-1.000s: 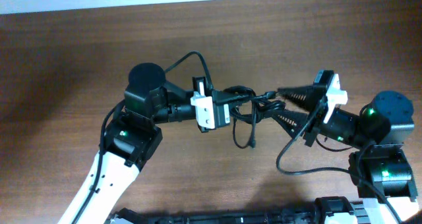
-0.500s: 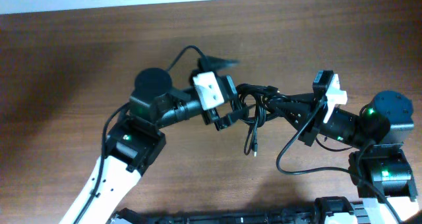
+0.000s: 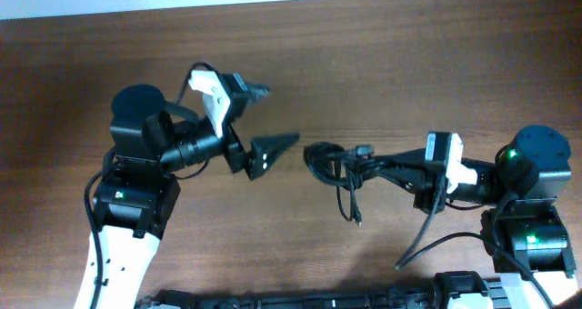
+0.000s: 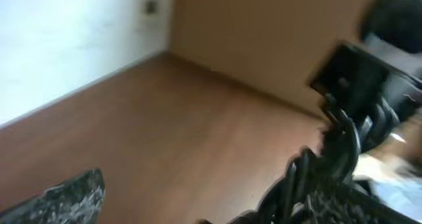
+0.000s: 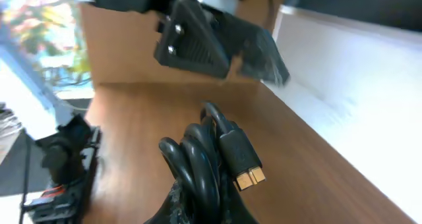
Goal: Untangle cables
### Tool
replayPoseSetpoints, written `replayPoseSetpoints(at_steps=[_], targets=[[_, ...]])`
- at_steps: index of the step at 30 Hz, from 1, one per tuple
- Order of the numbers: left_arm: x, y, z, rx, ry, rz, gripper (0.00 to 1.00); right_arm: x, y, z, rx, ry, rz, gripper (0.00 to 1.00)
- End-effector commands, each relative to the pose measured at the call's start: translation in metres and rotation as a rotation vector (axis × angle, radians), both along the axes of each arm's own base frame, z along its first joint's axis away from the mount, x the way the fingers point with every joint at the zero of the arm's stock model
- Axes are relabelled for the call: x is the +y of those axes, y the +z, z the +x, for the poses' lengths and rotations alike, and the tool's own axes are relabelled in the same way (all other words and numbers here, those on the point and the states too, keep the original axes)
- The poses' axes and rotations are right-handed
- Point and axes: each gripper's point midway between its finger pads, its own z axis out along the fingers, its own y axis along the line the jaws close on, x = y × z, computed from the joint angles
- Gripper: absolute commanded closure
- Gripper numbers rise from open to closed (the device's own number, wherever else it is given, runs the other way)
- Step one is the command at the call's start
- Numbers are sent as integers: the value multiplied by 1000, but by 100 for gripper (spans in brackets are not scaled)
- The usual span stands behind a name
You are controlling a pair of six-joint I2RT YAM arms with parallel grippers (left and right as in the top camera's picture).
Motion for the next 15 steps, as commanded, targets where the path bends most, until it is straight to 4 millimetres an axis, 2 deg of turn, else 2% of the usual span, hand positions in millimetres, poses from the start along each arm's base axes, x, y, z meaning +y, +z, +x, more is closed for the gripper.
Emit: replayPoseSetpoints(at_steps=[1, 5, 8, 10, 15], targets=[[-7, 9, -37, -77, -218, -25, 3, 6, 14, -29, -111, 167, 21, 96], [-9, 10, -56, -95, -326, -49, 7, 6, 17, -36, -124, 210, 29, 96], [-9, 9, -56, -90, -325, -48, 17, 7, 17, -39, -125, 226, 32, 96], [-9, 9, -57, -89, -326, -48, 27, 7, 17, -39, -126, 226, 32, 96], [-9, 7, -57, -73, -326, -47, 34, 7, 20, -39, -158, 227, 28, 96]])
